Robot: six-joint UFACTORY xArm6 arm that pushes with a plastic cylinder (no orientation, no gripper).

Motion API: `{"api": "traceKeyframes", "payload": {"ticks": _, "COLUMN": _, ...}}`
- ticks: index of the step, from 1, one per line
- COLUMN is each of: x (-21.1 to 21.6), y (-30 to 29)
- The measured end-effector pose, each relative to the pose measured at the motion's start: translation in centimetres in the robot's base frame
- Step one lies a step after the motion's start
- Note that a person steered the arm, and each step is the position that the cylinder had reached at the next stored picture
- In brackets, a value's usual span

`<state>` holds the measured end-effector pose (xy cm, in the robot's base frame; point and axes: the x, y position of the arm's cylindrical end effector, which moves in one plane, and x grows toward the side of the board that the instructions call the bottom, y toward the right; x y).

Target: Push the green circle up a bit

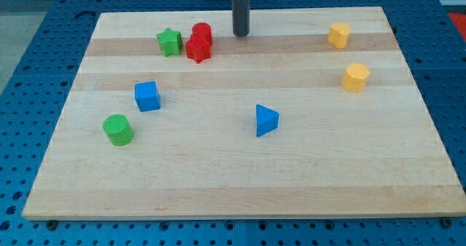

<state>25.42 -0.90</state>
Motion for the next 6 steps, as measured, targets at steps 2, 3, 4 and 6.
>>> {"api": "traceKeyframes", "payload": {"ticks": 2, "x": -0.3, "y": -5.0}}
{"api": "traceKeyframes", "payload": {"ticks": 3, "x": -0.3, "y": -7.0}}
{"api": "traceKeyframes", "payload": {"ticks": 4, "x": -0.3, "y": -7.2}}
{"api": "traceKeyframes", "payload": {"ticks": 6, "x": 4.2, "y": 0.7}}
